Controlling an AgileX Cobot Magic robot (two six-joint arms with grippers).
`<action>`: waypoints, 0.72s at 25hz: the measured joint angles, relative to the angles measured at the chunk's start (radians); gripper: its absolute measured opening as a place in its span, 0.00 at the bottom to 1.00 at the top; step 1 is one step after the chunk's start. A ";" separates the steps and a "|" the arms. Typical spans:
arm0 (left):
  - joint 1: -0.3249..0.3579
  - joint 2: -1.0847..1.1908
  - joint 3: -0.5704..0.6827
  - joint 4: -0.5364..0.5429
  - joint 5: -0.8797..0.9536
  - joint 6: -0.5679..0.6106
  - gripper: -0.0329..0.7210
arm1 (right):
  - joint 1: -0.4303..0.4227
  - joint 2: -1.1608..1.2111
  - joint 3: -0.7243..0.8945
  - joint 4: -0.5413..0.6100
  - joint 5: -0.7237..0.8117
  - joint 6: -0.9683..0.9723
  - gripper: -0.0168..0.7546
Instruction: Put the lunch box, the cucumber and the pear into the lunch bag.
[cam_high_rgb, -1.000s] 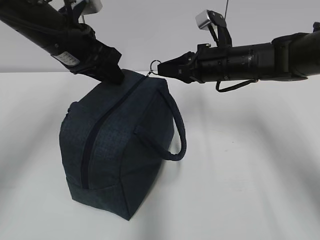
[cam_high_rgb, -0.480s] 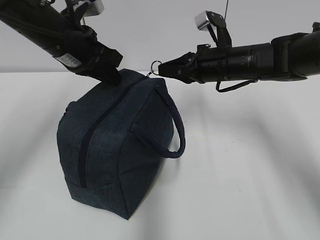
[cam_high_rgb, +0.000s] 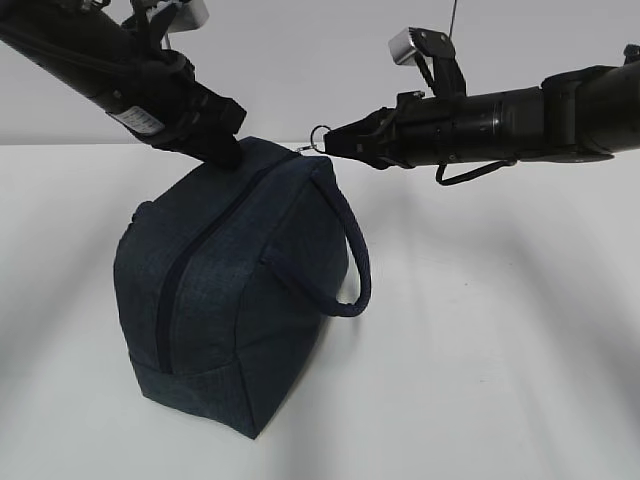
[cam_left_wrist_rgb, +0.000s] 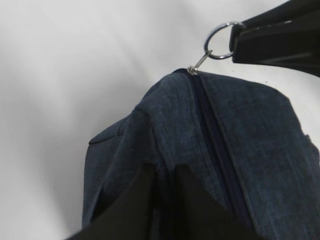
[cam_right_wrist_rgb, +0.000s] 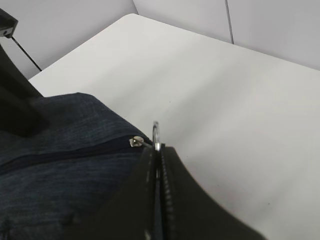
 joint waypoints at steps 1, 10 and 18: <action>0.000 -0.001 0.000 0.000 -0.001 0.000 0.09 | -0.002 0.000 0.000 0.000 0.000 0.000 0.02; -0.004 -0.017 0.000 -0.001 -0.003 0.001 0.09 | -0.011 0.000 0.000 -0.002 -0.004 -0.001 0.02; -0.004 -0.019 0.000 0.000 -0.003 0.002 0.09 | -0.011 0.056 -0.006 0.006 -0.003 -0.001 0.02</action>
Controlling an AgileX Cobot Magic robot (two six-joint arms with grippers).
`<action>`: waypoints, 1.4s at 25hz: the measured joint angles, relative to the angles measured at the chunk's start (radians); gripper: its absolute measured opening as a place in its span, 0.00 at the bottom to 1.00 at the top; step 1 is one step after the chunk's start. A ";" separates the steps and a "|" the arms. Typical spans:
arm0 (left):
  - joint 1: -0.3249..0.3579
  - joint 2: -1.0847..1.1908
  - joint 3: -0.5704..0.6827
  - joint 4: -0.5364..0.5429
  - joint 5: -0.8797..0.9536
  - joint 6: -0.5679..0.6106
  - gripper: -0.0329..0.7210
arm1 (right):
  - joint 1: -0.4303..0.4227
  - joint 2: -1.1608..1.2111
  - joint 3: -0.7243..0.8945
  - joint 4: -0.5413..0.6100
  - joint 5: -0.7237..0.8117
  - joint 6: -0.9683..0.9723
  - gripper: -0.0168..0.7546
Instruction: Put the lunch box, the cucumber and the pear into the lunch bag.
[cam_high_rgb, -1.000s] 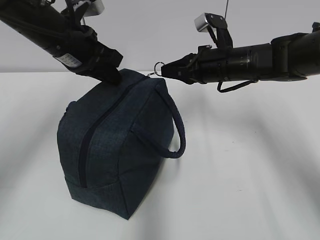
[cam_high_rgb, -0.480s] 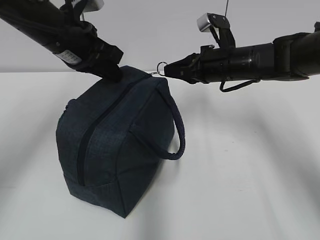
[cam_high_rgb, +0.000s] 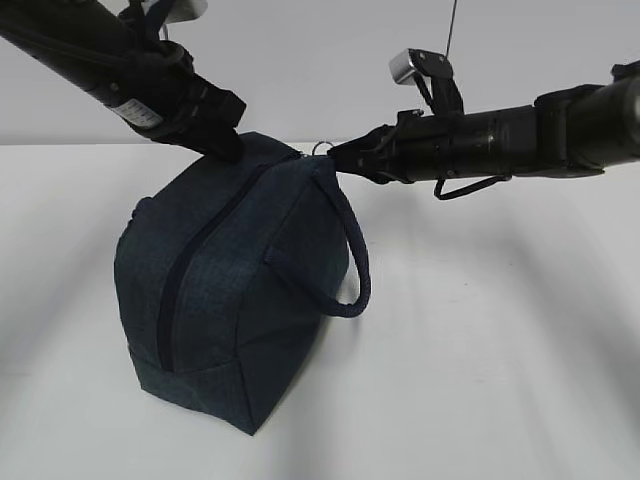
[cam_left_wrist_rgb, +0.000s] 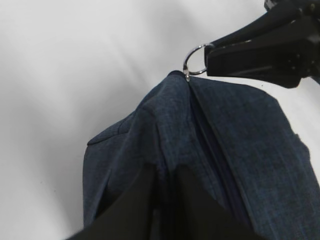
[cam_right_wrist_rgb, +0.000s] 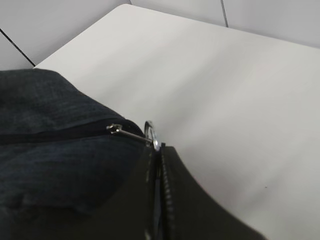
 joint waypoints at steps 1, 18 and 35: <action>0.000 0.000 0.000 0.001 0.000 0.001 0.09 | 0.000 0.008 0.000 0.003 0.004 0.000 0.02; -0.002 0.000 0.000 -0.006 -0.014 0.004 0.09 | -0.029 0.019 -0.001 0.006 -0.005 0.002 0.02; -0.010 -0.042 0.001 -0.038 -0.046 0.047 0.09 | -0.091 0.019 -0.002 -0.007 0.063 0.044 0.02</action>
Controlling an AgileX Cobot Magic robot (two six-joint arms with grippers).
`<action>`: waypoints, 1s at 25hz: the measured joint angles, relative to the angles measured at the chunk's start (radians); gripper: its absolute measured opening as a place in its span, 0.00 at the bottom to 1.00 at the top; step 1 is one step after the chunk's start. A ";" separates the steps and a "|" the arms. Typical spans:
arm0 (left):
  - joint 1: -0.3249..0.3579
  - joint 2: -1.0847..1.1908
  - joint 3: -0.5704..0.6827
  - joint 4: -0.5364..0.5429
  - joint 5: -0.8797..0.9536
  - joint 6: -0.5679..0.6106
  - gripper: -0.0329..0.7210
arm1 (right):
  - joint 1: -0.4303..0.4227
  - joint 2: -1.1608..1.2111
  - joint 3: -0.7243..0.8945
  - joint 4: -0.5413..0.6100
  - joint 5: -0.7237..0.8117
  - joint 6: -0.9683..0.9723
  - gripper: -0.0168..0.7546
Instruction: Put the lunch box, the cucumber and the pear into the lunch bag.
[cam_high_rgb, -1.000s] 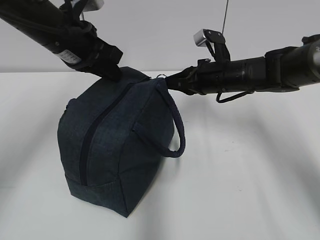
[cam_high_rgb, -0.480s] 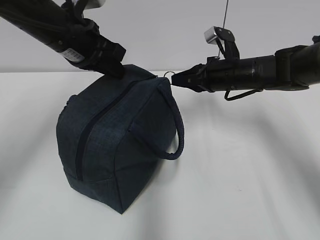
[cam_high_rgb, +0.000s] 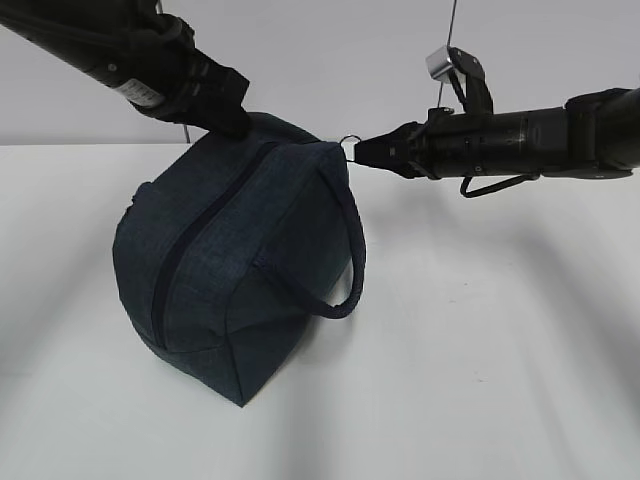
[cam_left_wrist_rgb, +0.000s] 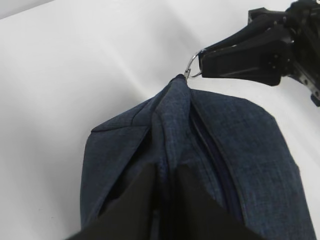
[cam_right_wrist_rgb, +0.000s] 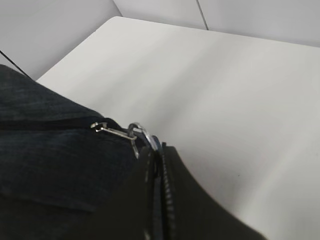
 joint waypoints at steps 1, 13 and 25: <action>0.000 0.000 0.000 -0.005 0.000 0.003 0.09 | -0.002 0.000 0.000 -0.005 0.000 0.002 0.02; 0.000 -0.020 0.009 -0.049 0.002 0.049 0.09 | -0.006 0.007 -0.001 -0.073 -0.013 0.055 0.02; 0.000 -0.040 0.010 -0.049 0.009 0.060 0.09 | -0.006 0.065 -0.006 -0.073 0.016 0.069 0.02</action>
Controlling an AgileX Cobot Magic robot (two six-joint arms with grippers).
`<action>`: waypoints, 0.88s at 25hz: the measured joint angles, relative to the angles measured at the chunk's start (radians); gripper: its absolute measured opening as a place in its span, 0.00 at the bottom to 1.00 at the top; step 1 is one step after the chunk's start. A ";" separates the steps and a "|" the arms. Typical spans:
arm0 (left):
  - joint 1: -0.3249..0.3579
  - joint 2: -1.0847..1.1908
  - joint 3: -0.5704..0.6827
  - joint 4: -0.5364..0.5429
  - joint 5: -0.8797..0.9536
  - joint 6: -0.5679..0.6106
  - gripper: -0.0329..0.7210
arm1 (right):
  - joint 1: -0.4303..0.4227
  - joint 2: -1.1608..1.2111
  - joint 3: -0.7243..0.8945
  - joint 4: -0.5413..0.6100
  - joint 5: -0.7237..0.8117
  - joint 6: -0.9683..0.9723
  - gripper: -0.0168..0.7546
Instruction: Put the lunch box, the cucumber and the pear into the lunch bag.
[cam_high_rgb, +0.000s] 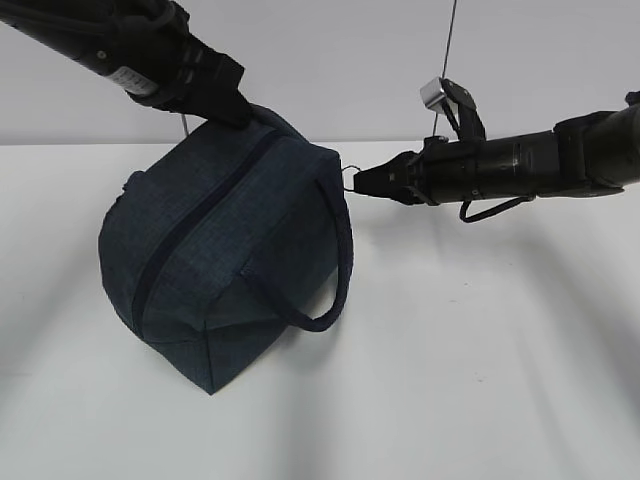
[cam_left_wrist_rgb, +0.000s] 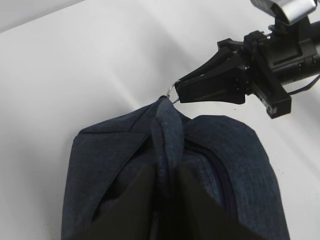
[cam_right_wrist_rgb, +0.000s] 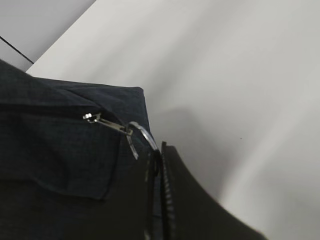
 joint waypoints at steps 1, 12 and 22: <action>0.000 -0.002 0.000 -0.002 0.000 0.007 0.09 | 0.000 0.000 -0.001 0.000 0.000 0.000 0.02; 0.001 -0.018 0.003 -0.014 0.009 0.030 0.09 | 0.000 0.022 -0.004 0.000 0.029 0.002 0.02; 0.001 -0.018 0.003 -0.015 0.016 0.030 0.09 | 0.000 0.024 -0.004 0.000 0.032 0.002 0.02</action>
